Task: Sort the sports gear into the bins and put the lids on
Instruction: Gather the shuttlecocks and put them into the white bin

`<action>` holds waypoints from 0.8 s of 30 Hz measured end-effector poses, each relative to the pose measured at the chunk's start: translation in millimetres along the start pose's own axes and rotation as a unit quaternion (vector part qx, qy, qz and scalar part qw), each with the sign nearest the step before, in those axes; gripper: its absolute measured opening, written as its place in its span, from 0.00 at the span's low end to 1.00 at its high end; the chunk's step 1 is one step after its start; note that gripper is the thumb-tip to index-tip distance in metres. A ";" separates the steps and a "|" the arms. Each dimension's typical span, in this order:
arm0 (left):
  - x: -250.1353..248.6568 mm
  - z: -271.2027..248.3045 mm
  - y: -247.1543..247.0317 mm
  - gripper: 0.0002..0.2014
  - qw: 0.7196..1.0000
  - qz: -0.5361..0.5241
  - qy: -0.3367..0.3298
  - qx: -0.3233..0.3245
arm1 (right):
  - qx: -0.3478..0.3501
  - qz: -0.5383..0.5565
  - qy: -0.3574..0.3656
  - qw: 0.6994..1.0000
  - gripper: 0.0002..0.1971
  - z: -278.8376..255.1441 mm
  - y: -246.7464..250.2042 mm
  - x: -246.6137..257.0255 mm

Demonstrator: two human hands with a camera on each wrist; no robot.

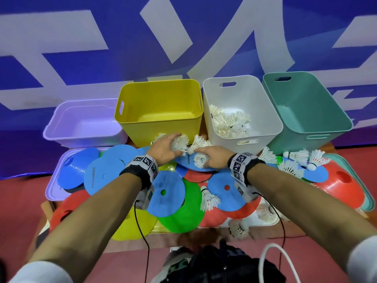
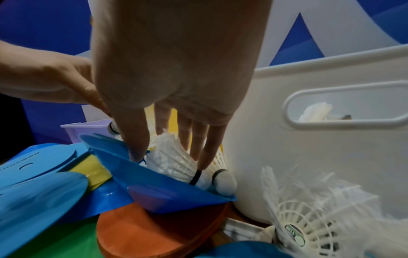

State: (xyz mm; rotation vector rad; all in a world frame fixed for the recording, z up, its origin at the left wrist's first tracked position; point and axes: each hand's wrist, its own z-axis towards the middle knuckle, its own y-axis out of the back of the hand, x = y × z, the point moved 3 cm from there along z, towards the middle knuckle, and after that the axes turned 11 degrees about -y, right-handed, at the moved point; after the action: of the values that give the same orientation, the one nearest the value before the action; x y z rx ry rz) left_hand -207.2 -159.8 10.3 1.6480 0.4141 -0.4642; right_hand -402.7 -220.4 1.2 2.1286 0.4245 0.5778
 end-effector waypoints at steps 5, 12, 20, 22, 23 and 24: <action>9.2 0.4 -1.1 0.35 1.000 -0.012 -0.002 -0.002 | 0.034 0.002 -0.002 0.999 0.37 12.5 -5.1 -3.1; 16.5 -2.7 -2.0 0.35 1.000 -0.017 0.003 -0.003 | -0.014 0.036 -0.001 0.999 0.30 22.3 -6.2 -4.7; 3.8 7.7 17.6 0.33 0.999 -0.035 -0.010 -0.035 | -0.096 0.090 0.029 0.991 0.31 4.5 22.3 4.5; -5.0 15.2 22.9 0.32 0.998 -0.037 -0.022 -0.046 | -0.122 0.106 0.028 0.986 0.31 -3.3 37.5 1.3; -10.2 19.9 24.9 0.32 0.998 -0.038 -0.027 -0.050 | -0.139 0.112 0.027 0.984 0.31 -8.3 45.9 -1.7; -16.0 24.8 26.4 0.32 0.997 -0.039 -0.029 -0.053 | -0.158 0.115 0.025 0.980 0.30 -13.5 53.9 -6.2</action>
State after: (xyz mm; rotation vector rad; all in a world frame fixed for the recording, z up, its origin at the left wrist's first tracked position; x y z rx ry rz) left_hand -208.6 -187.7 38.3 1.5169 0.4535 -0.5376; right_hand -410.4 -245.2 50.8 1.8713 0.1026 0.7766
